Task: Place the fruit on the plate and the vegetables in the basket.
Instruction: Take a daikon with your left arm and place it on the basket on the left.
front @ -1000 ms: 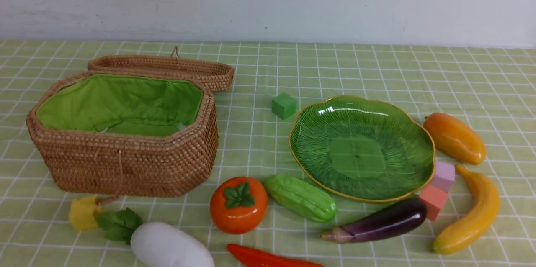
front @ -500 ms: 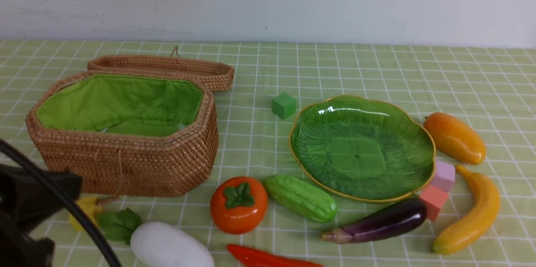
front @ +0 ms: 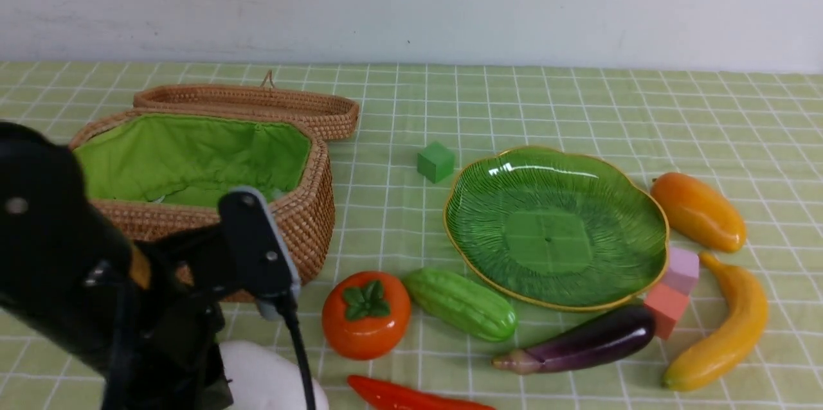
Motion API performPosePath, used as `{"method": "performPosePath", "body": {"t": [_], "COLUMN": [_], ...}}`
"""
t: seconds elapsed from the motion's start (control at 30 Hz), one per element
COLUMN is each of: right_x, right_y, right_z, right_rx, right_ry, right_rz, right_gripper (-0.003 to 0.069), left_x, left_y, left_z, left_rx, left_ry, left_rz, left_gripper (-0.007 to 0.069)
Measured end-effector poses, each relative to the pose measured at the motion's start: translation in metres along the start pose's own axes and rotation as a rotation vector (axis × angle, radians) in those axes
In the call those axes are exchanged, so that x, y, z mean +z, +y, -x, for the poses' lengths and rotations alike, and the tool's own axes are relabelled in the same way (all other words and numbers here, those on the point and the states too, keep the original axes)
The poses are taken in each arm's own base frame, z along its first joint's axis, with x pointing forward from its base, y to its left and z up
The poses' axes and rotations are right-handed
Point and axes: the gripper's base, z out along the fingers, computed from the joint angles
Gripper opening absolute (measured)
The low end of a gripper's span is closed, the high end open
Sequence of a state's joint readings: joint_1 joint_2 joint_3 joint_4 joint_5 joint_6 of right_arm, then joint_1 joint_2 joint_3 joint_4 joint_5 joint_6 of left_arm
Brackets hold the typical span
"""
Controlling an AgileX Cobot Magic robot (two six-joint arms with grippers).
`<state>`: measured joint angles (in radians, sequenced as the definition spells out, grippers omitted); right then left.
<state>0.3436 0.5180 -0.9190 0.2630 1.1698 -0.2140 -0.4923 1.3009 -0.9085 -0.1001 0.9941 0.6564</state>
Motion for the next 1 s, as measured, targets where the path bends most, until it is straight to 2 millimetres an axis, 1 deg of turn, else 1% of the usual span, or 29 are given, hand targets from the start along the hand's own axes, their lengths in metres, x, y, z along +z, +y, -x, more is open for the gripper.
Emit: {"method": "performPosePath", "body": {"t": [0.03,0.1,0.13,0.17,0.2,0.33,0.4,0.47,0.5,0.53,0.57,0.7,0.73,0.77,0.8,0.83,0.87,0.93,1.0], "right_x": [0.0,0.0,0.0,0.0,0.0,0.001,0.002,0.002,0.002,0.002,0.002,0.002,0.002,0.002,0.002,0.002,0.002,0.002,0.002], "right_y": [0.0,0.0,0.0,0.0,0.0,0.001,0.001,0.002,0.002,0.004,0.004,0.008,0.008,0.009,0.009,0.01,0.011,0.011,0.011], "right_z": [0.0,0.0,0.0,0.0,0.0,0.0,0.001,0.001,0.001,0.001,0.001,0.002,0.002,0.003,0.003,0.003,0.003,0.003,0.003], "right_rx": [-0.012,-0.029,-0.034,-0.049,-0.06,-0.074,-0.076,-0.078,-0.08,-0.086,-0.089,-0.107,-0.108,-0.111,-0.111,-0.112,-0.112,-0.11,-0.11], "right_ry": [0.002,0.003,0.003,0.002,0.003,0.003,0.007,0.004,0.004,0.004,0.004,-0.008,-0.008,-0.013,-0.014,-0.016,-0.018,-0.02,-0.019], "right_rz": [0.0,0.0,0.0,0.001,0.001,0.013,0.023,0.035,0.035,0.049,0.05,0.092,0.094,0.111,0.113,0.121,0.125,0.133,0.133], "right_gripper": [-0.0003,-0.0003,-0.0003,-0.0003,-0.0003,-0.0003,-0.0003,-0.0003,-0.0003,-0.0003,-0.0003,-0.0001,-0.0001,0.0,0.0,0.0,0.0,0.0001,0.0001], "left_x": [0.008,0.021,0.022,0.028,0.03,0.037,0.037,0.04,0.041,0.048,0.049,0.078,0.079,0.089,0.089,0.098,0.102,0.103,0.103], "left_y": [0.002,0.005,0.005,0.008,0.009,0.016,0.018,0.02,0.02,0.021,0.021,0.025,0.025,0.028,0.028,0.029,0.03,0.031,0.031], "left_z": [0.002,0.007,0.007,0.011,0.012,0.019,0.021,0.023,0.023,0.024,0.024,0.023,0.023,0.024,0.024,0.021,0.019,0.018,0.018], "left_rx": [0.001,0.005,0.006,0.028,0.044,0.216,0.317,0.396,0.404,0.466,0.471,0.515,0.516,0.531,0.532,0.546,0.553,0.55,0.55], "left_ry": [0.015,0.023,0.023,0.01,0.004,-0.045,-0.066,-0.068,-0.067,-0.049,-0.047,0.017,0.021,0.045,0.048,0.091,0.116,0.131,0.134], "left_rz": [-0.014,-0.034,-0.035,-0.034,-0.03,0.03,0.059,0.07,0.071,0.057,0.055,-0.003,-0.006,-0.01,-0.01,-0.031,-0.043,-0.043,-0.04], "left_gripper": [0.013,0.0233,0.0255,0.0331,0.0373,0.0547,0.0597,0.0615,0.0615,0.0614,0.0613,0.0578,0.0575,0.0564,0.0561,0.0547,0.0535,0.0511,0.051]}}
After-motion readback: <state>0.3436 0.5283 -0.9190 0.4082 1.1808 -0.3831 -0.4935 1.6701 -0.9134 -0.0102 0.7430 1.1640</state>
